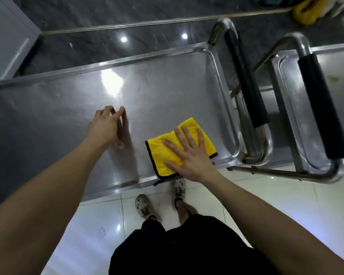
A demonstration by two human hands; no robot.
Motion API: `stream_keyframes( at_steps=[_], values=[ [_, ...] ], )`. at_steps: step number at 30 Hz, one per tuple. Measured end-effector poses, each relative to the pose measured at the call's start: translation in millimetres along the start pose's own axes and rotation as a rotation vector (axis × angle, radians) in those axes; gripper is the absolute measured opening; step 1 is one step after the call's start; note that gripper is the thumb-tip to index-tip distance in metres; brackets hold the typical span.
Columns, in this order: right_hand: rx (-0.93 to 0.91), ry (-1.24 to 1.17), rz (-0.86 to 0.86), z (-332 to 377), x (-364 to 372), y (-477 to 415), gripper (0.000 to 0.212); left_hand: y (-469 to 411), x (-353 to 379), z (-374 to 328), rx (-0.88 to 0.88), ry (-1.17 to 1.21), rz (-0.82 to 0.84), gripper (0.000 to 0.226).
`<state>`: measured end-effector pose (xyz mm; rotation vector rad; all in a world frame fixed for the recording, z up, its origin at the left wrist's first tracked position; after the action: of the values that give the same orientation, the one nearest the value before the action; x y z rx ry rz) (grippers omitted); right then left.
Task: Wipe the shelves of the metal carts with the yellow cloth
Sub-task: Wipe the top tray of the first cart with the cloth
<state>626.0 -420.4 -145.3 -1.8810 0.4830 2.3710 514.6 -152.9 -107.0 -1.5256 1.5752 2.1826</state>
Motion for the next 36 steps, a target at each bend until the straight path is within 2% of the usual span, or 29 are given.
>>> stream_keyframes(
  at_steps=[4, 7, 10, 17, 20, 23, 28, 31, 34, 36],
  values=[
    [0.215, 0.030, 0.066, -78.0, -8.0, 37.7, 0.081, -9.6, 6.3, 5.1, 0.007, -0.032, -0.015, 0.163],
    [0.303, 0.026, 0.140, -114.2, -17.9, 22.5, 0.083, -13.4, 8.8, 6.7, 0.007, -0.053, -0.030, 0.164],
    [0.360, 0.021, 0.131, -136.9, -37.8, -32.0, 0.082, -12.9, 8.4, 6.7, 0.004, -0.048, -0.041, 0.166],
    [0.368, -0.059, 0.140, -182.0, -81.3, -226.5, 0.085, -2.1, -1.2, 0.6, -0.033, -0.049, -0.086, 0.164],
    [0.366, -0.079, 0.107, -157.8, -76.7, -267.6, 0.087, -3.0, -2.8, 1.2, -0.030, -0.045, -0.104, 0.163],
    [0.271, -0.037, 0.102, -102.4, -57.3, -262.2, 0.085, -2.0, -5.1, 0.5, -0.024, -0.036, -0.105, 0.162],
    [0.086, -0.035, -0.006, -6.9, -23.4, -165.7, 0.079, 11.8, -10.8, 1.8, -0.036, 0.094, -0.080, 0.168],
    [-0.021, -0.047, -0.056, 42.7, -3.0, -87.8, 0.078, 26.1, -12.5, 11.1, -0.073, 0.139, -0.102, 0.162],
    [-0.146, -0.016, -0.027, 78.6, 14.2, -35.3, 0.081, 45.3, -3.8, 41.3, -0.143, 0.180, -0.131, 0.151],
    [-0.189, 0.009, 0.005, 85.7, 18.8, -22.2, 0.081, 56.3, 7.7, 69.7, -0.189, 0.217, -0.112, 0.152]
  ],
)
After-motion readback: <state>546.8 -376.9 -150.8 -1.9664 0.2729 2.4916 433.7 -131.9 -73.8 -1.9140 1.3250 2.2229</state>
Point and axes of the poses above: each hand's wrist, its own y-axis away from the middle knuckle, its own x-axis out of the palm, z = x × y, the point moved 10 cm from there along -y, towards the middle knuckle, and after that the axes turned 11 degrees about z, right-handed, at the moved point
